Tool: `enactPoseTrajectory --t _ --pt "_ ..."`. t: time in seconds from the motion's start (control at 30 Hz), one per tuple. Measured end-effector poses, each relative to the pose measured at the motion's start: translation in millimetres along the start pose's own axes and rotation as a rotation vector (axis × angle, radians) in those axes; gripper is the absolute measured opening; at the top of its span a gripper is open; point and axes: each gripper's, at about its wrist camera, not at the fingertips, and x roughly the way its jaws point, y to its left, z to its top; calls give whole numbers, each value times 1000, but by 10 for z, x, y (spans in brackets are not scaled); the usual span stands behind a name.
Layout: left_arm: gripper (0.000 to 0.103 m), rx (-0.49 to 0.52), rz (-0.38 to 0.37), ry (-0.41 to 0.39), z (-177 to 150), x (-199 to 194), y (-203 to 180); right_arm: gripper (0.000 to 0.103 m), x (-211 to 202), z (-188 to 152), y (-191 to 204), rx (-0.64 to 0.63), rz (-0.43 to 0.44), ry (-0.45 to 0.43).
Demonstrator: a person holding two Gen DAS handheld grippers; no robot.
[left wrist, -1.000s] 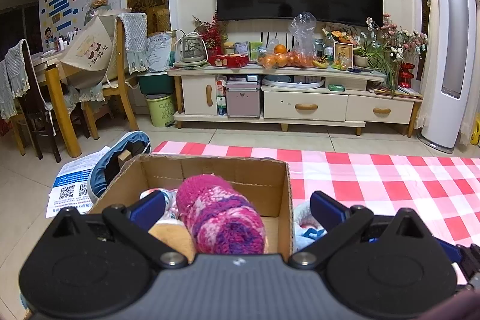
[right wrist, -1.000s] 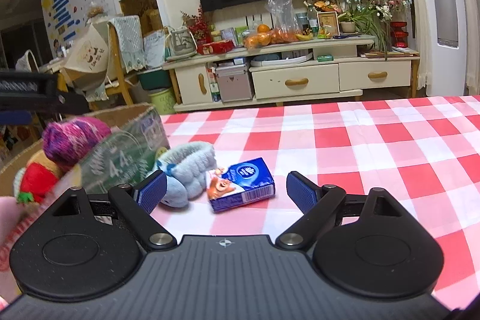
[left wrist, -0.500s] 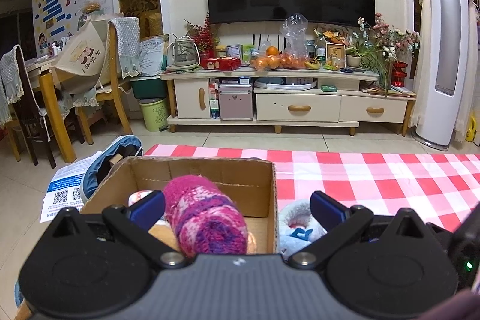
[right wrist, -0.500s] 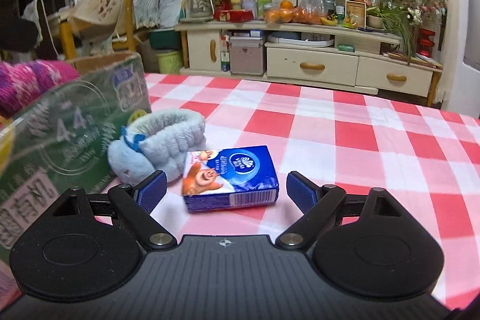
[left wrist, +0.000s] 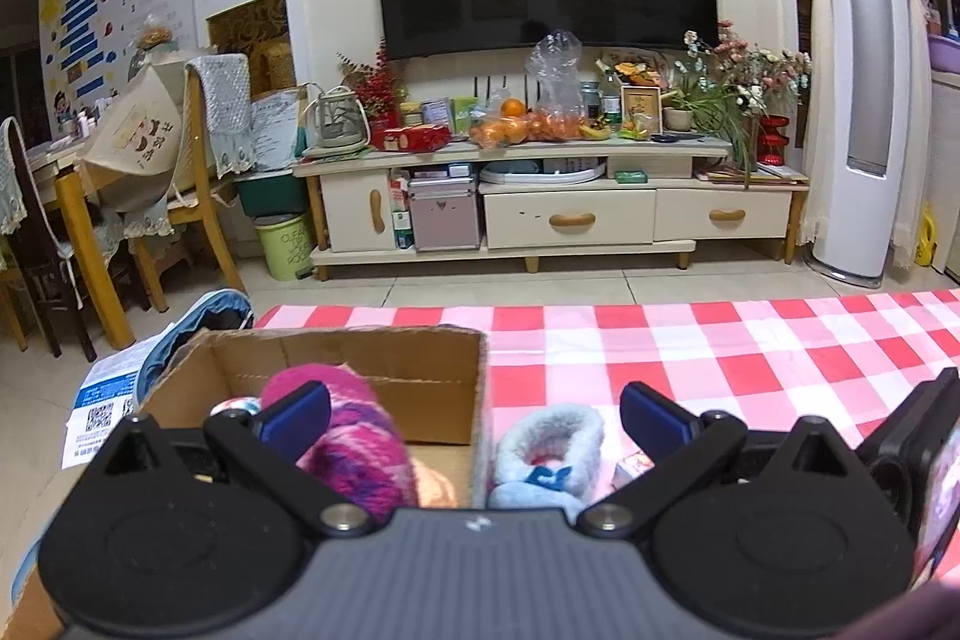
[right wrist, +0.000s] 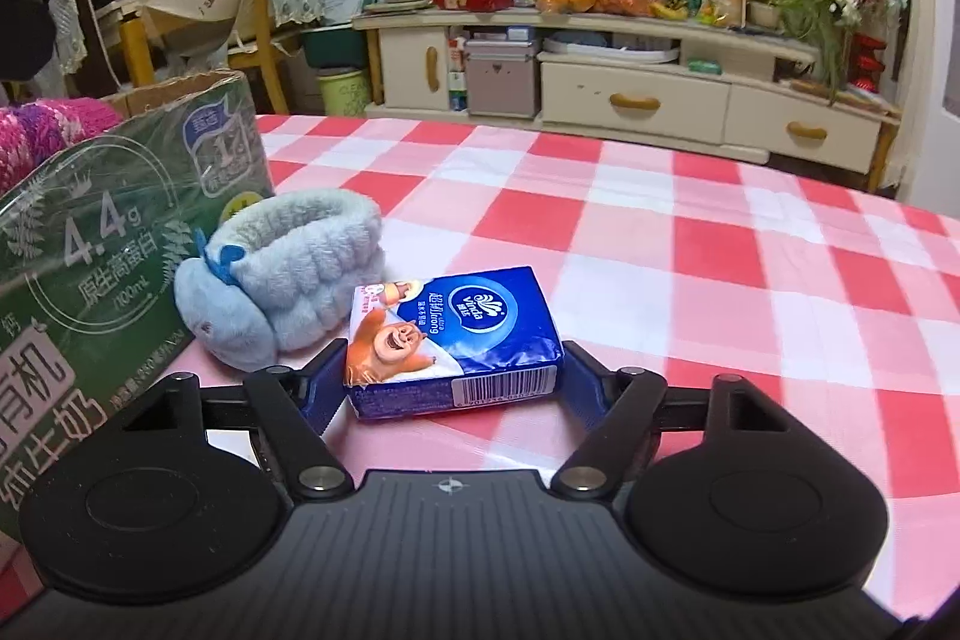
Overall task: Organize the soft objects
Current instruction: 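Grasp the blue tissue pack with the right gripper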
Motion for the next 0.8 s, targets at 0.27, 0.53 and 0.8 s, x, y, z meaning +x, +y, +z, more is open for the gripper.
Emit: enactPoseTrajectory --t 0.27,0.53,0.8 --pt "102 56 -34 -6 -42 4 -251 91 -322 -250 -372 43 -90 -7" --pt "102 146 -73 16 -185 94 -608 91 -712 -510 -765 114 -166 9" --pt "102 204 -54 56 -364 315 -861 101 -895 -591 -888 103 -197 -17"
